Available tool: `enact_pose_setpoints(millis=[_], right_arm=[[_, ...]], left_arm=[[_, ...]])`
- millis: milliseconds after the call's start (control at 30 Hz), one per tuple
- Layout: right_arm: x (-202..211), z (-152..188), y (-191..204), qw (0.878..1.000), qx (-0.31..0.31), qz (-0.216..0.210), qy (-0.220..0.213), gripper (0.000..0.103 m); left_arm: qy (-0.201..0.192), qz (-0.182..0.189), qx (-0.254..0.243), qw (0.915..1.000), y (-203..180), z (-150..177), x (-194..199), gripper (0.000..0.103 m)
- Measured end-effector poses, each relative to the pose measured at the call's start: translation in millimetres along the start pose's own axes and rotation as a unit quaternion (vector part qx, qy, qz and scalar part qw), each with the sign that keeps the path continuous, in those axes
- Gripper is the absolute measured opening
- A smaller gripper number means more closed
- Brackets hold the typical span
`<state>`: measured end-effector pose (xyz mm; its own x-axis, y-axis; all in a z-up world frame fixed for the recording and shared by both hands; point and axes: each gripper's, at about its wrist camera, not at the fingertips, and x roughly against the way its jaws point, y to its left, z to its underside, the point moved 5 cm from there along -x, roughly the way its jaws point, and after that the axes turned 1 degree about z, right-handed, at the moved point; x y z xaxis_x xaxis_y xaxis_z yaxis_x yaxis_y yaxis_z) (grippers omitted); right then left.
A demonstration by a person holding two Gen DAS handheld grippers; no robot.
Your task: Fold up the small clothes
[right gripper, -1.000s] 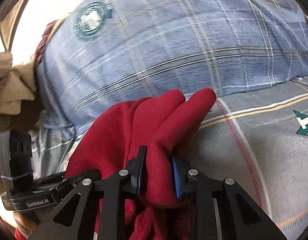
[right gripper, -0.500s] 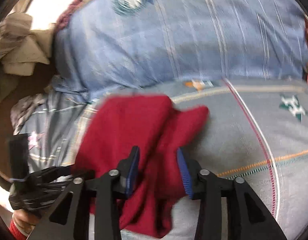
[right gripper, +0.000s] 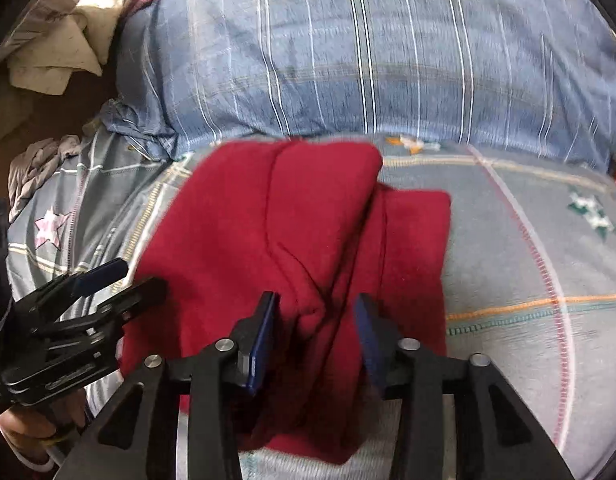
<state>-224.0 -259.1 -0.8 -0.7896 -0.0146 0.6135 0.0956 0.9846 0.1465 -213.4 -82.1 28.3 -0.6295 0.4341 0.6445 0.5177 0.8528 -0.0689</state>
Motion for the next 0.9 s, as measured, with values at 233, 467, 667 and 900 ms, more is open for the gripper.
enact_pose_setpoints(millis=[233, 467, 667, 900], right_arm=[[34, 5, 9, 0.998, -0.015, 0.005, -0.054, 0.069], [41, 16, 14, 0.998, -0.023, 0.019, -0.062, 0.078], [44, 18, 22, 0.997, -0.011, 0.028, -0.068, 0.085], [40, 20, 25, 0.997, -0.014, 0.034, -0.063, 0.087]], left_arm=[[-0.045, -0.028, -0.013, 0.9985, -7, 13, 40, 0.069], [-0.059, -0.034, 0.002, 0.9977, 2, 26, 59, 0.07], [-0.062, -0.025, 0.017, 0.9976, 15, 25, 60, 0.07], [-0.057, -0.034, 0.016, 0.9977, 19, 24, 54, 0.07]])
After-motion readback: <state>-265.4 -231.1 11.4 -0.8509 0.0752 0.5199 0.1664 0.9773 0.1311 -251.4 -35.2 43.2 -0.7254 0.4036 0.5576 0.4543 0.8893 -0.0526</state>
